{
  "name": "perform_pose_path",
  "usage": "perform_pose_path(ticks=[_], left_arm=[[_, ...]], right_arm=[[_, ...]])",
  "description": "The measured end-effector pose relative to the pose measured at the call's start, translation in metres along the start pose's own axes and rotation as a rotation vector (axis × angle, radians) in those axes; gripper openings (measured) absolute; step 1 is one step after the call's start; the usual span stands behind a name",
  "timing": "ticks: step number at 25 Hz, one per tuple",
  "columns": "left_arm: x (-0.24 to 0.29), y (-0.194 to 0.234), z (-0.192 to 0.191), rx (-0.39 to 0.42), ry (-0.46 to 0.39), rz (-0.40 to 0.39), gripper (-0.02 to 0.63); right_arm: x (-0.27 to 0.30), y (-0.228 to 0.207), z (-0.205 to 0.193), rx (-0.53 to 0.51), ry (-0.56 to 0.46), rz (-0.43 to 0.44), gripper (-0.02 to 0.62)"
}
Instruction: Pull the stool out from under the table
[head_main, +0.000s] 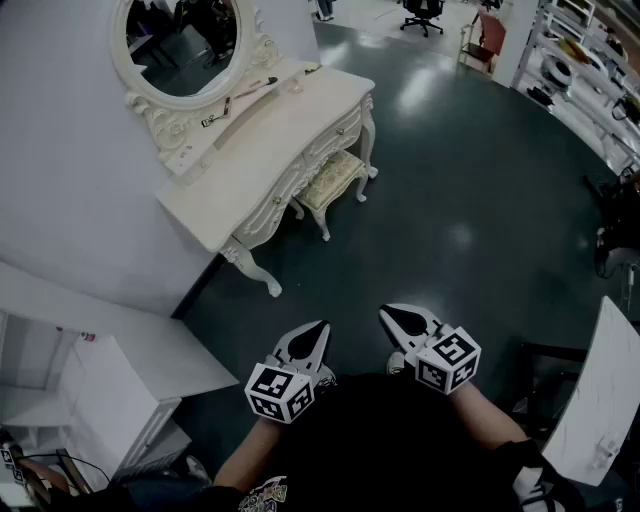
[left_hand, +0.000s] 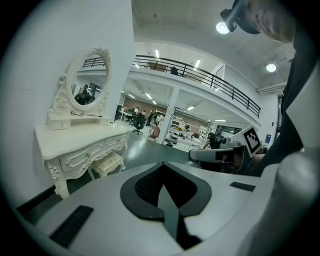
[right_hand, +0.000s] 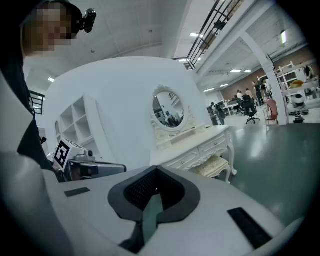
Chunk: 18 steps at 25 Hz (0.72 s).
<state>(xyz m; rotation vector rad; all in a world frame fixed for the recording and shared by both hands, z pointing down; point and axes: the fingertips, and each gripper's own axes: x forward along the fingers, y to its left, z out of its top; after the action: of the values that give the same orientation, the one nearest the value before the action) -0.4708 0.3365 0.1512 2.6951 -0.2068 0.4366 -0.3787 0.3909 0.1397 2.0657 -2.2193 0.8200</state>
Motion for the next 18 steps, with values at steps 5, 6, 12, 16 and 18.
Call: perform_pose_path(ticks=[5,6,12,16,18], left_arm=[[0.0002,0.0010,0.0014,0.002,0.000,-0.005,0.005],[0.0002,0.0008,0.0011,0.003,0.000,-0.006,0.005],[-0.0016,-0.0039,-0.0028,0.006,0.001,-0.006,0.005],[-0.0029,-0.0048,-0.0039,0.005,0.002,-0.006,0.005],[-0.0035,-0.0053,-0.0044,0.004,0.002,-0.005,0.005]], right_arm=[[0.0014,0.0006,0.0016,-0.002,-0.002,-0.003,0.026],[0.0013,0.0007,0.0013,-0.003,-0.003,-0.004,0.026],[-0.0034,0.0013,-0.0016,0.009,-0.017,-0.003,0.026],[-0.0063,0.0022,0.0034,0.036,-0.057,0.013,0.026],[-0.0068,0.0024,0.0034,0.037,-0.056,0.013,0.026]])
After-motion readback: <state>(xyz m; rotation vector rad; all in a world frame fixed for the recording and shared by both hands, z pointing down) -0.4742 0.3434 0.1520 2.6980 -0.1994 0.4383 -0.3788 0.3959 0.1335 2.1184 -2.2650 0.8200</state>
